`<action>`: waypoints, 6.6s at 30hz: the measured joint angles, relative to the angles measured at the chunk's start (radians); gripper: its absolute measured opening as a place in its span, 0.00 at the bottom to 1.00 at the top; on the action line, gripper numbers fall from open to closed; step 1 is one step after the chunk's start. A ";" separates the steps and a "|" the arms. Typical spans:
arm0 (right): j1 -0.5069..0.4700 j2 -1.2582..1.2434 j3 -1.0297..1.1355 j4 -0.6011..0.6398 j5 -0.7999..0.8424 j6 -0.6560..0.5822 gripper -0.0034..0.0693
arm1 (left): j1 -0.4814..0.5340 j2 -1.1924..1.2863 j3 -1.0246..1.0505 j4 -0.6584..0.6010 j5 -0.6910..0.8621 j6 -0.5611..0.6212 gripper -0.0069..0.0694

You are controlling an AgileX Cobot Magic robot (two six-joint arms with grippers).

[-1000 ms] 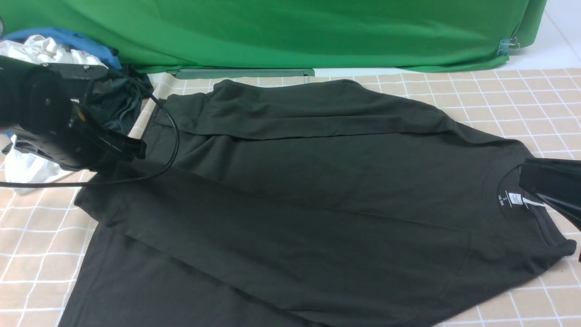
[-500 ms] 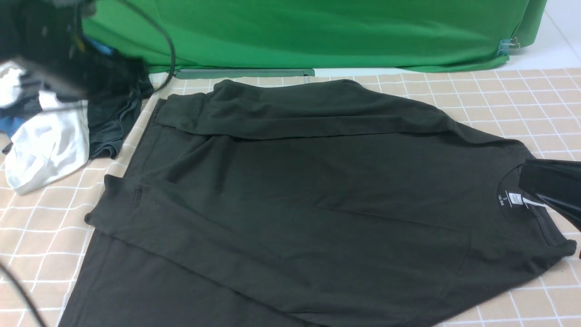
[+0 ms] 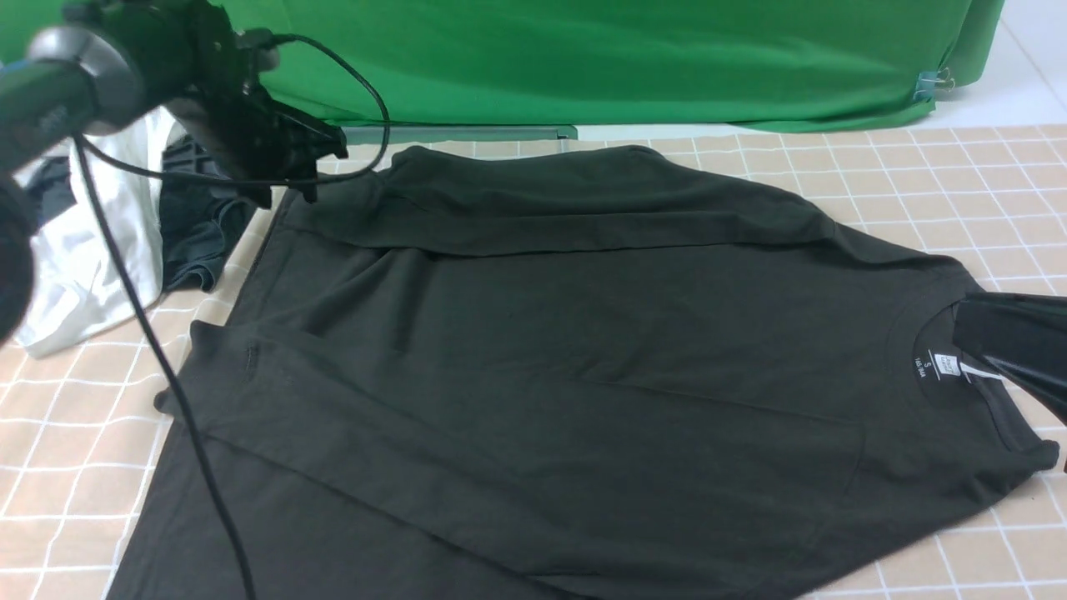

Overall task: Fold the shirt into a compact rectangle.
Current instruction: 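Grab the top left corner of the dark shirt with the left gripper, then fold the left side of the dark shirt inward over its body with the left gripper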

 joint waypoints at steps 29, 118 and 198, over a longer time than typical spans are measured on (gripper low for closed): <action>0.000 0.000 0.000 0.002 0.000 0.001 0.10 | 0.000 0.019 -0.050 -0.014 0.010 0.128 0.14; -0.392 1.617 -1.314 0.079 0.571 -0.446 0.78 | 0.000 -0.654 0.839 -0.227 -0.048 0.230 0.11; -0.379 1.536 -1.673 -0.054 0.821 -0.392 0.11 | 0.000 -0.661 0.847 -0.177 0.148 0.113 0.12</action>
